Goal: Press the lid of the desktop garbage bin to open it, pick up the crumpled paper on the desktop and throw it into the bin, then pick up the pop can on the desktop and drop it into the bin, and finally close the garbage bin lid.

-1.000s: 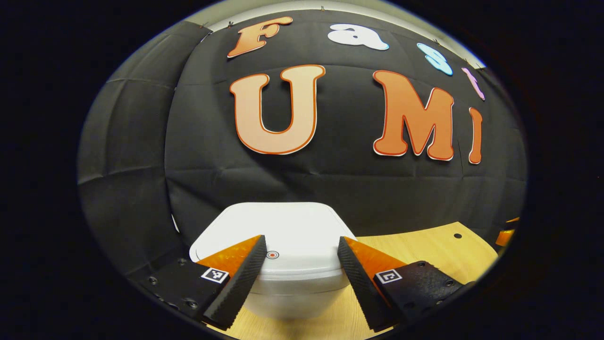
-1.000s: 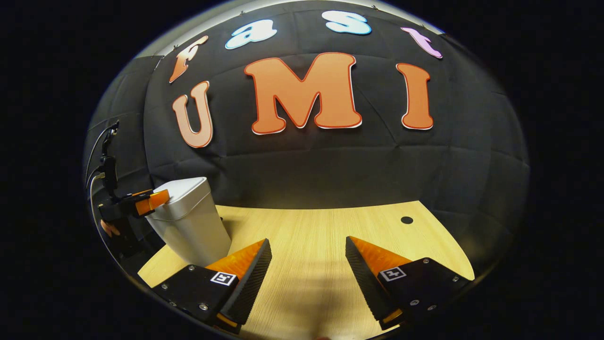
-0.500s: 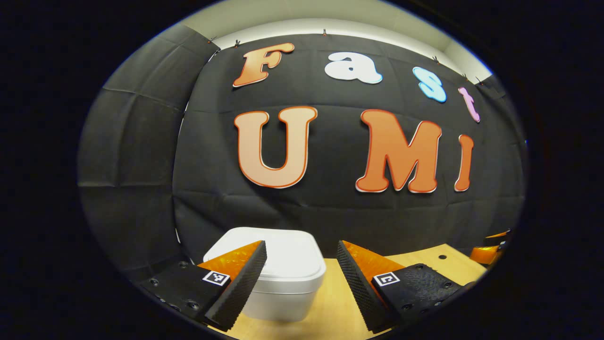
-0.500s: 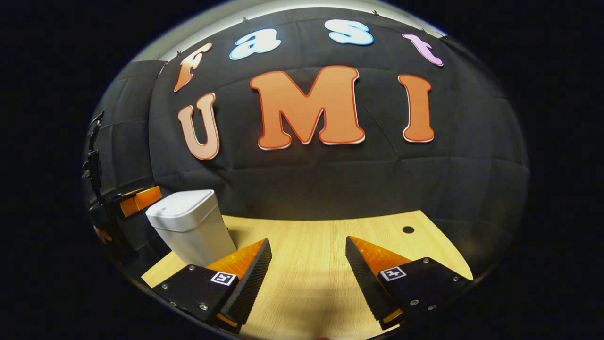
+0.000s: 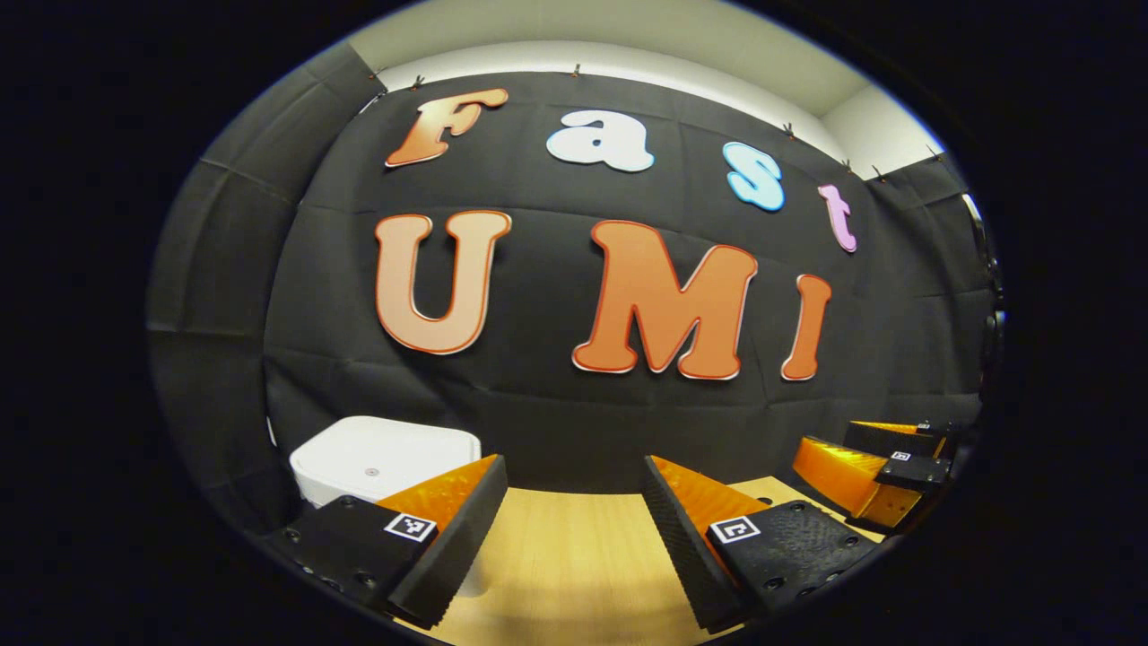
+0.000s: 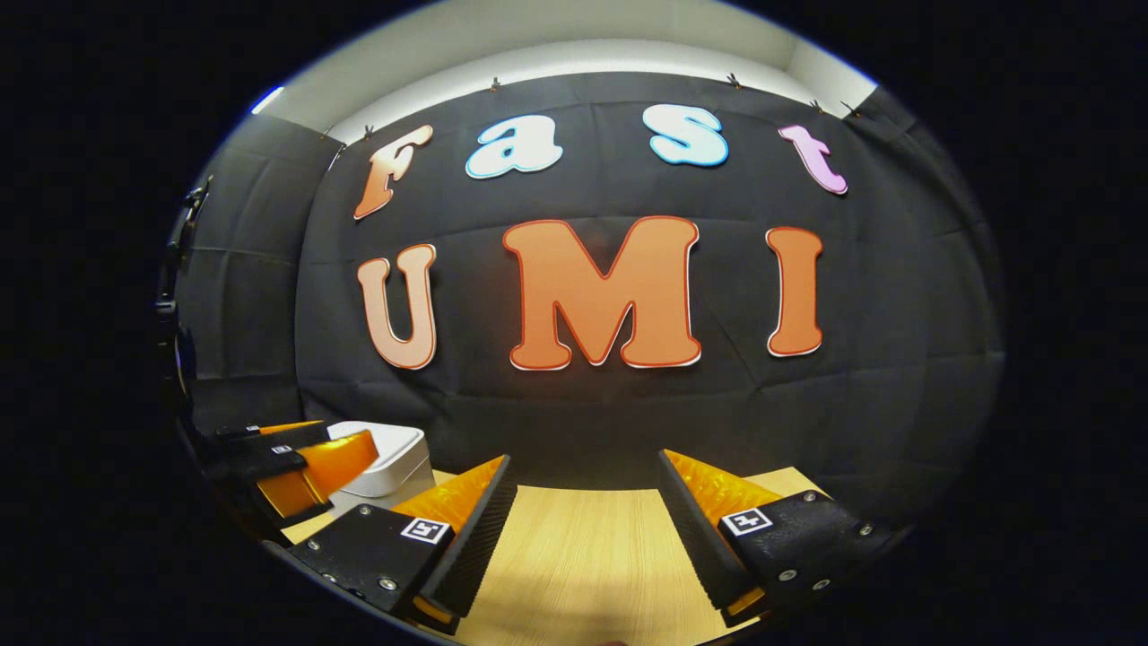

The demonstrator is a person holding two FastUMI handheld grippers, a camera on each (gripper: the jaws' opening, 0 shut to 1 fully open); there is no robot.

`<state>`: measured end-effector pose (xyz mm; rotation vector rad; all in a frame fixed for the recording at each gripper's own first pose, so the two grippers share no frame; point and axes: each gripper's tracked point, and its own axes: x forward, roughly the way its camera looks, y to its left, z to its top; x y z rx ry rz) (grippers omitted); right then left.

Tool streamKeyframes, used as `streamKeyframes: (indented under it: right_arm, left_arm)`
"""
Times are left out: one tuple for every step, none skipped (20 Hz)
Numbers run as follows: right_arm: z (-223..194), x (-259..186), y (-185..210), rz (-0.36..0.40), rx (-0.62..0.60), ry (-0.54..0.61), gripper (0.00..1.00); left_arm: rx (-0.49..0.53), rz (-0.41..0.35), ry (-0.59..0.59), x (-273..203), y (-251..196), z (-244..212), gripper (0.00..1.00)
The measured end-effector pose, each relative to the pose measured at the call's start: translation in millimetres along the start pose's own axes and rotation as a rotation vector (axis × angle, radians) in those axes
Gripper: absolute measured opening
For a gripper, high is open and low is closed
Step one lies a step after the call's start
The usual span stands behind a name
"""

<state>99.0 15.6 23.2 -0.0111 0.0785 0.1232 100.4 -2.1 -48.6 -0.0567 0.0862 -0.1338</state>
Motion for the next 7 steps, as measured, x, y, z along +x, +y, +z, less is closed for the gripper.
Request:
streamKeyframes:
  right_arm:
    - [-3,-1,-1,-0.007,-0.001,0.009,0.94]
    - [-7,-2,-7,-0.025,-0.001,0.02,0.94]
    - [-11,-3,-13,-0.044,0.001,0.029,0.94]
    - [-15,-5,-17,-0.056,0.007,0.041,0.94]
    - [-20,-7,-22,-0.071,0.013,0.051,0.94]
    - [-21,-7,-28,-0.093,0.018,0.053,0.94]
    - [-23,-8,-35,-0.114,0.019,0.06,0.94]
  left_arm:
    - [0.022,-0.017,-0.008,0,-7,0,0.95]
    - [0.058,-0.023,-0.002,1,-12,-6,0.95]
    - [0.084,-0.022,0.003,1,-14,-11,0.94]
    - [0.094,-0.026,0.007,1,-17,-16,0.95]
    - [0.094,-0.032,0.012,1,-20,-20,0.95]
    - [0.096,-0.04,0.016,2,-24,-23,0.95]
    - [0.097,-0.042,0.02,3,-26,-25,0.95]
